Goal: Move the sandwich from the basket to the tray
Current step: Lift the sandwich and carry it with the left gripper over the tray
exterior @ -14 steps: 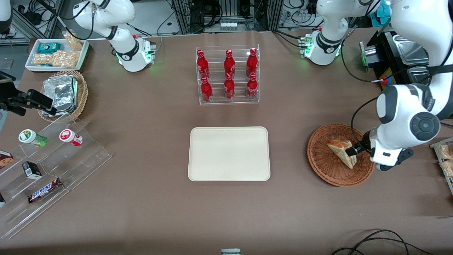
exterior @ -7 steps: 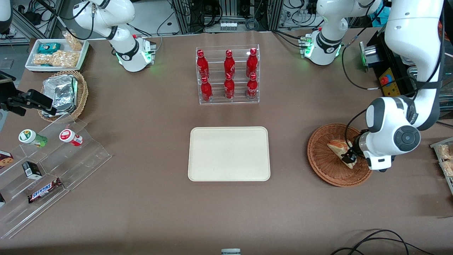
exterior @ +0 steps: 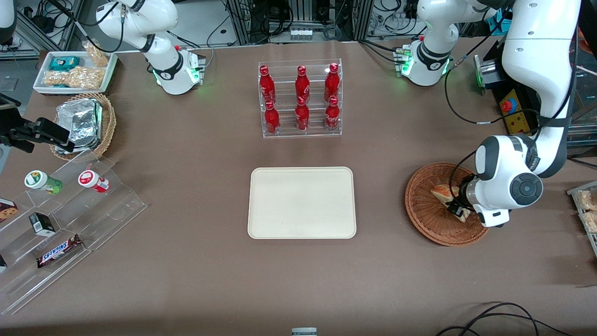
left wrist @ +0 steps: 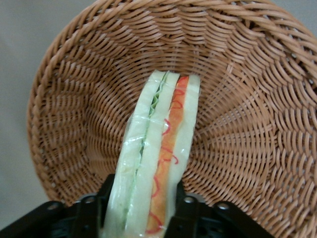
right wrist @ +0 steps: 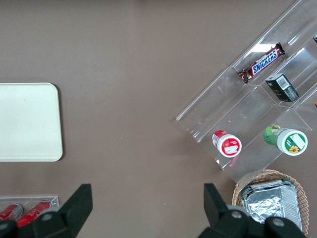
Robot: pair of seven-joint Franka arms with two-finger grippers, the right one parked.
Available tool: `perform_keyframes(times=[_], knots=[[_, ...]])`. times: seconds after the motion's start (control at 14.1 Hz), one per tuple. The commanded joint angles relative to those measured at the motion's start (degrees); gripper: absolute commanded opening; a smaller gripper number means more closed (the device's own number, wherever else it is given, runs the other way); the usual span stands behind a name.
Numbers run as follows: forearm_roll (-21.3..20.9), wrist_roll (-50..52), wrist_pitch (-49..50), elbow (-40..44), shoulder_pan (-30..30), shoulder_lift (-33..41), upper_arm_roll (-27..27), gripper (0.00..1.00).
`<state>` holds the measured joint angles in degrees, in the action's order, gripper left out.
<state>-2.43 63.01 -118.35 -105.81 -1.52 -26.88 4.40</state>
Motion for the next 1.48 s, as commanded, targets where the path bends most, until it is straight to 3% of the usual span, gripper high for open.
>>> perform_keyframes(times=[0.0, 0.14, 0.28, 0.49, 0.64, 0.78, 1.06, 1.41], knots=[[-0.03, -2.28, 9.59, 4.8, 0.47, 3.32, -0.09, 0.11], [0.58, -2.63, 17.07, 10.78, 0.99, 2.98, 0.78, 0.11], [0.76, -2.63, 18.59, 12.74, 1.87, 2.89, 4.81, 0.1], [0.76, -2.63, 14.66, 13.0, 3.62, 1.31, 12.54, 0.09], [-2.29, -4.55, 6.68, 13.35, 7.65, -1.49, 16.59, 0.08], [-7.39, -5.01, 0.08, 16.67, 14.58, -6.14, 16.69, 0.08], [-7.5, -2.03, -1.09, 29.68, 22.33, -16.6, 16.69, 0.1], [-8.73, -4.99, -5.14, 33.48, 27.71, -22.06, 16.61, 0.1]])
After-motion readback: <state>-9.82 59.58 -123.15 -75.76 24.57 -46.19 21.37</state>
